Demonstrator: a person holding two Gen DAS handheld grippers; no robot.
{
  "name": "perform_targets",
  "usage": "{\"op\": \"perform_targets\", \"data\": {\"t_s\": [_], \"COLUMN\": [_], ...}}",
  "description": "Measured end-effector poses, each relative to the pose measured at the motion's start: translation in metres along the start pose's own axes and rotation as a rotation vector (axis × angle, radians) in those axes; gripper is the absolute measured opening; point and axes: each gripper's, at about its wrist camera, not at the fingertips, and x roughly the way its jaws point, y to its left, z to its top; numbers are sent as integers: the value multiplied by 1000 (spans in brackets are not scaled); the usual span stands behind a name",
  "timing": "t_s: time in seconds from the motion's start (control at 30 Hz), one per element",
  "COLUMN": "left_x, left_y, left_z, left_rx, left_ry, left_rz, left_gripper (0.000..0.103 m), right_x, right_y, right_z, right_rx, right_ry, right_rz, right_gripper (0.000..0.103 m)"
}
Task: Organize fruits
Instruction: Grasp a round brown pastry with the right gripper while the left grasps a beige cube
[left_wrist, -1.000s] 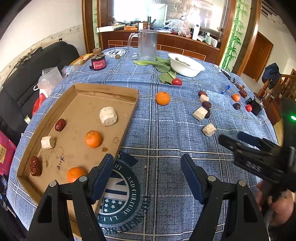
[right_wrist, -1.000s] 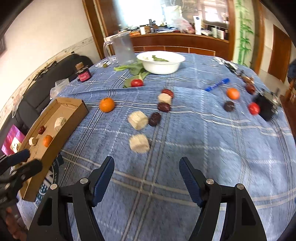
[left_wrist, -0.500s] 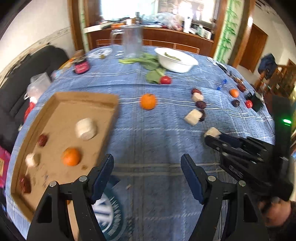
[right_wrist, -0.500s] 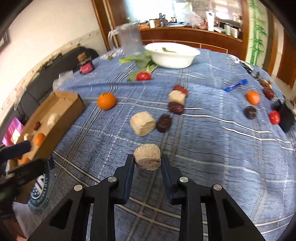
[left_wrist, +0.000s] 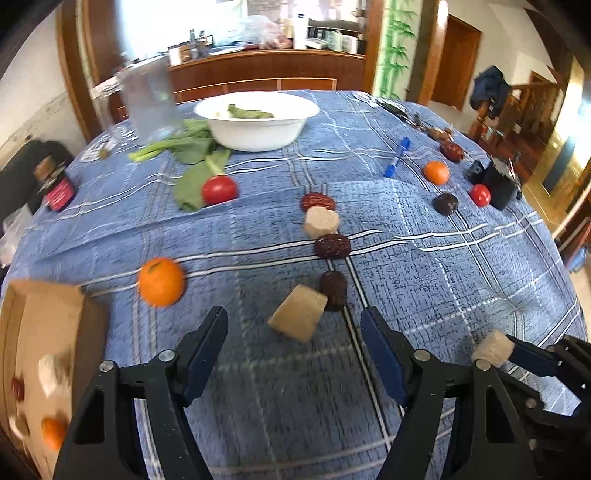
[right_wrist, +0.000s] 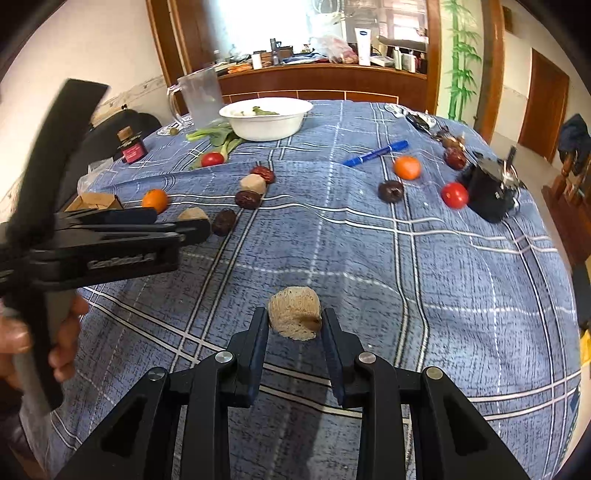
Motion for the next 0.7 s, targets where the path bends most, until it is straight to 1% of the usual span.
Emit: {"op": "perform_targets", "data": {"t_s": [0.03, 0.07, 0.1, 0.13, 0.2, 0.33, 0.4, 0.6, 0.7], "left_x": [7, 13, 16, 13, 14, 6, -1, -28, -43], "left_y": [1, 3, 6, 8, 14, 23, 24, 19, 17], "left_z": [1, 1, 0, 0, 0, -5, -9, -39, -54], "left_rx": [9, 5, -5, -9, -27, -72, -73, -60, -67], "left_ry": [21, 48, 55, 31, 39, 38, 40, 53, 52], "left_rz": [-7, -26, -39, -47, -79, -100, -99, -110, -103], "left_gripper": [47, 38, 29, 28, 27, 27, 27, 27, 27], "right_x": [0, -1, -1, -2, -2, -2, -3, -14, -21], "right_y": [-2, -3, -4, -4, -5, -4, -3, 2, 7], "right_z": [0, -1, -1, 0, 0, 0, -1, -4, -8], "right_rx": [6, 12, 17, 22, 30, 41, 51, 62, 60], "right_ry": [0, -1, -4, -7, -10, -10, -9, -25, -32], "right_rz": [4, 5, 7, 7, 10, 5, 7, -9, -25], "right_gripper": [31, 31, 31, 31, 31, 31, 31, 31, 31]}}
